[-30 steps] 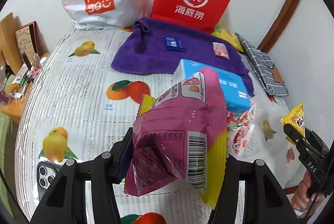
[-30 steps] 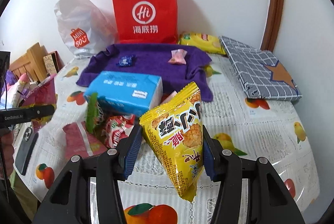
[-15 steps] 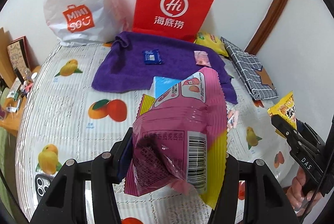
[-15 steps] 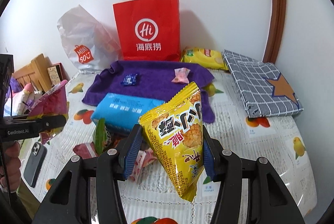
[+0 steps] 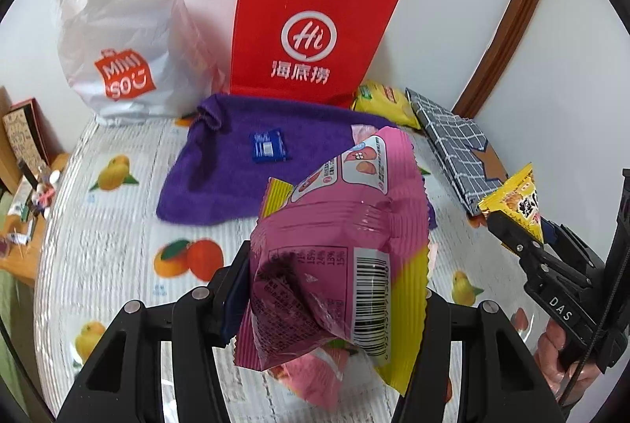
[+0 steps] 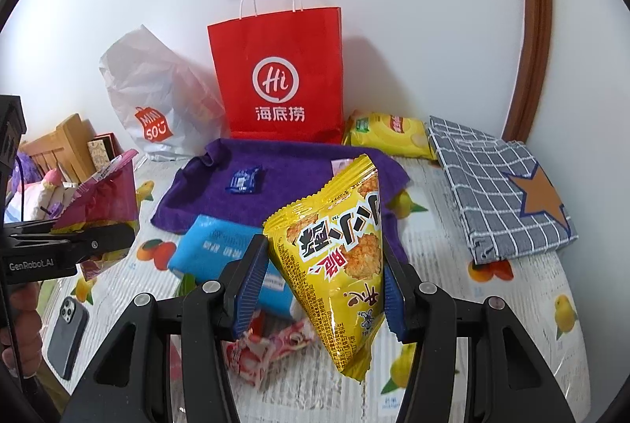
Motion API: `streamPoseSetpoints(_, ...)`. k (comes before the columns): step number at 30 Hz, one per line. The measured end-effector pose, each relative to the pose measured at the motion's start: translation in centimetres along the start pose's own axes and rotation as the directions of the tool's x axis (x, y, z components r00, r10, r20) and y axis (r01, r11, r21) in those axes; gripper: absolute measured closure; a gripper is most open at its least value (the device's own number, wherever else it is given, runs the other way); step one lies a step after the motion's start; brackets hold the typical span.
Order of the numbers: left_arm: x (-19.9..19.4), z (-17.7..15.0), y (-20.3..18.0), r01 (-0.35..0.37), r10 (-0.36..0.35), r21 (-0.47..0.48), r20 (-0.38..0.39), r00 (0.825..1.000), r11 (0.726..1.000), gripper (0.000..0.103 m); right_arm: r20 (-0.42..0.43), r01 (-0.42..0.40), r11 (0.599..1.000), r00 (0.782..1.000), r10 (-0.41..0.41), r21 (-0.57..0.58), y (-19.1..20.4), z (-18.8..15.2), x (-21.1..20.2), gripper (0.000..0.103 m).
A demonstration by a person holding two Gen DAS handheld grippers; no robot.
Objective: Organize snacks
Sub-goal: 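Carry the pink and yellow chip bags over the purple towel with both grippers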
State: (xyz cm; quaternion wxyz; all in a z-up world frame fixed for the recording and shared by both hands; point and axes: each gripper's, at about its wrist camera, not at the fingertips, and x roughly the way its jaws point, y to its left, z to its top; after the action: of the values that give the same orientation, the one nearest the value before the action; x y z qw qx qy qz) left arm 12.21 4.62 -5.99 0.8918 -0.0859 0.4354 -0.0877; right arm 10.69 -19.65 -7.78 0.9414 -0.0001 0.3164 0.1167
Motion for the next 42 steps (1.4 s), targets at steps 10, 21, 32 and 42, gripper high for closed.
streamPoseSetpoints(10, 1.2, 4.5, 0.2, -0.026, 0.026, 0.004, 0.034, 0.999, 1.000, 0.050, 0.004, -0.003, 1.000, 1.000, 0.003, 0.012, -0.6, 4.3, 3.6, 0.050)
streamPoseSetpoints(21, 3.8, 8.8, 0.8, -0.024, 0.024, 0.001, 0.051, 0.998, 1.000, 0.050, 0.017, -0.001, 1.000, 1.000, 0.001, 0.005, -1.1, 8.4, 7.2, 0.050)
streamPoseSetpoints(32, 6.5, 12.8, 2.9, -0.060, 0.061, -0.023, 0.048, 0.997, 0.998, 0.050, 0.028, -0.013, 1.000, 1.000, 0.013, 0.012, -1.5, 12.1, 10.7, 0.050)
streamPoseSetpoints(42, 11.0, 14.3, 5.4, -0.076, 0.076, -0.067, -0.008, 0.997, 0.995, 0.050, -0.030, -0.050, 0.998, 0.998, 0.051, 0.044, -2.5, 12.0, 15.4, 0.050)
